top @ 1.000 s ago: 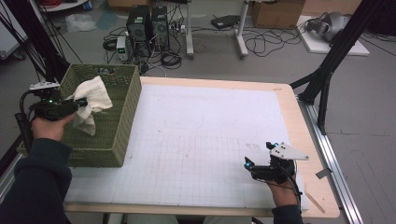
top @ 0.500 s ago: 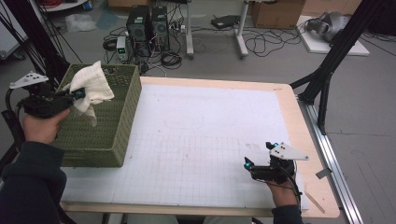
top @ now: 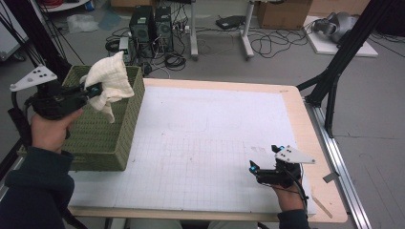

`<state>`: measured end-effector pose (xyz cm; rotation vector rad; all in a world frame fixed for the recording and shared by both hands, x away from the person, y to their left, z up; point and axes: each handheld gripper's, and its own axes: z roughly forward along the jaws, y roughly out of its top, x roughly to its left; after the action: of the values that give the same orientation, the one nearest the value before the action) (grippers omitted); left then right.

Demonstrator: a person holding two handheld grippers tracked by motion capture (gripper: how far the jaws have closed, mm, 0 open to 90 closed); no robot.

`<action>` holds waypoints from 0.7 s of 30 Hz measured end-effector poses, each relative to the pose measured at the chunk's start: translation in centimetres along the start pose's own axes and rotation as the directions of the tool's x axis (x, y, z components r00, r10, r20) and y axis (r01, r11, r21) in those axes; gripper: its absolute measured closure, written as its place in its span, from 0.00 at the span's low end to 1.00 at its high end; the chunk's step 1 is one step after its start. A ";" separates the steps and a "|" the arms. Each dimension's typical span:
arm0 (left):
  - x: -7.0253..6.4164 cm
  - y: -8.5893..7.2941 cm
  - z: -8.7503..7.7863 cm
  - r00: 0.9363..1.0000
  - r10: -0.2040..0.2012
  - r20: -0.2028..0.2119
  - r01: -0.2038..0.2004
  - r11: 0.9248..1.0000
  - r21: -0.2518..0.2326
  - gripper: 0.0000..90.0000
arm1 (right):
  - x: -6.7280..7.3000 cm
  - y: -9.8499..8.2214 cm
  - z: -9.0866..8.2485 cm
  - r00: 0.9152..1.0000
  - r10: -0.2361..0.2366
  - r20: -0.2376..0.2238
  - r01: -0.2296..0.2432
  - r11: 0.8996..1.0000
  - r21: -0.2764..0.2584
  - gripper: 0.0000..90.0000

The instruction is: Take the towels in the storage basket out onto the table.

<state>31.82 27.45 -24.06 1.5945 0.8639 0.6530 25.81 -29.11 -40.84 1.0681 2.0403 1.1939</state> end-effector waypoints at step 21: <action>-9.5 -1.2 6.3 0.943 0.058 0.328 -0.067 0.998 0.015 0.88 | 0.0 0.0 -0.1 1.000 0.002 0.002 -0.002 1.000 -0.006 0.04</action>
<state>31.21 16.20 -26.07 1.7001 0.5782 0.4039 25.76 -29.19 -40.81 1.0679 2.0330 1.1987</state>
